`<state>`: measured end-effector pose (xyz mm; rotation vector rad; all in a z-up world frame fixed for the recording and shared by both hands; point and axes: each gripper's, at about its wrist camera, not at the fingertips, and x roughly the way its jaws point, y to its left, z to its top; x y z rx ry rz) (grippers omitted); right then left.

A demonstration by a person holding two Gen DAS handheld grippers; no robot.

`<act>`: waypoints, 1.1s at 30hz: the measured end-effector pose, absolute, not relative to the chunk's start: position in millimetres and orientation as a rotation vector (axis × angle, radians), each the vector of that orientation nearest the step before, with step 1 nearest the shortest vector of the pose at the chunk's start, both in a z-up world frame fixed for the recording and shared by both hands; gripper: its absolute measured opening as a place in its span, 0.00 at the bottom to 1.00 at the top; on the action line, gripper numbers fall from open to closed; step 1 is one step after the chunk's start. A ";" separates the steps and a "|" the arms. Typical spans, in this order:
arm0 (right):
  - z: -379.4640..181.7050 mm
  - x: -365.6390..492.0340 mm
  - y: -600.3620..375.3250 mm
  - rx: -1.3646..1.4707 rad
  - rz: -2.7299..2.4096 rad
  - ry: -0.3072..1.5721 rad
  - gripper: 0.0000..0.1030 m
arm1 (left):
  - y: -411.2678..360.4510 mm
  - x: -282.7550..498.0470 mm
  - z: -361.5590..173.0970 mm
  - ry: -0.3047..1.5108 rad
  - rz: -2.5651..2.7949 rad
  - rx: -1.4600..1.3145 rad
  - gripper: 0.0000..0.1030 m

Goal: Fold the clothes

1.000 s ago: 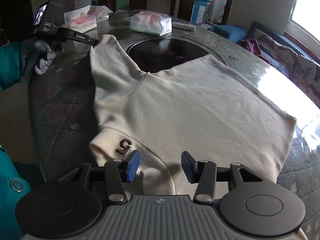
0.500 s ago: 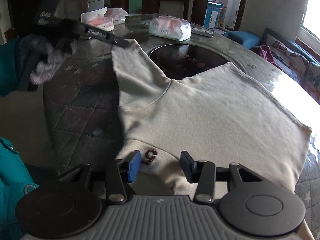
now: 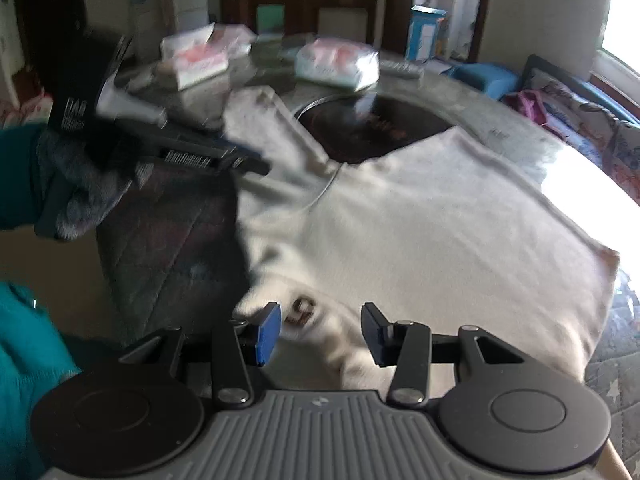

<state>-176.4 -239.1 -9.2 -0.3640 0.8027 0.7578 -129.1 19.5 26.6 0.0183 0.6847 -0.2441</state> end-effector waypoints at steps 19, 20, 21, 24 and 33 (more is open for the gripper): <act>-8.6 -186.1 -233.5 -0.342 0.787 0.788 0.47 | -45.3 -65.7 37.9 0.692 -0.418 -0.102 0.13; -7.9 -185.7 -238.3 -0.332 0.767 0.789 0.47 | -45.3 -62.6 34.3 0.699 -0.404 -0.105 0.13; -8.2 -185.3 -242.6 -0.324 0.753 0.795 0.47 | -43.3 -61.1 31.2 0.708 -0.392 -0.106 0.13; -11.6 -185.2 -252.2 -0.304 0.730 0.822 0.47 | -35.2 -58.5 22.2 0.734 -0.364 -0.114 0.13; -13.1 -197.3 -267.2 -0.259 0.730 0.853 0.47 | -33.3 -64.6 29.1 0.715 -0.367 -0.106 0.13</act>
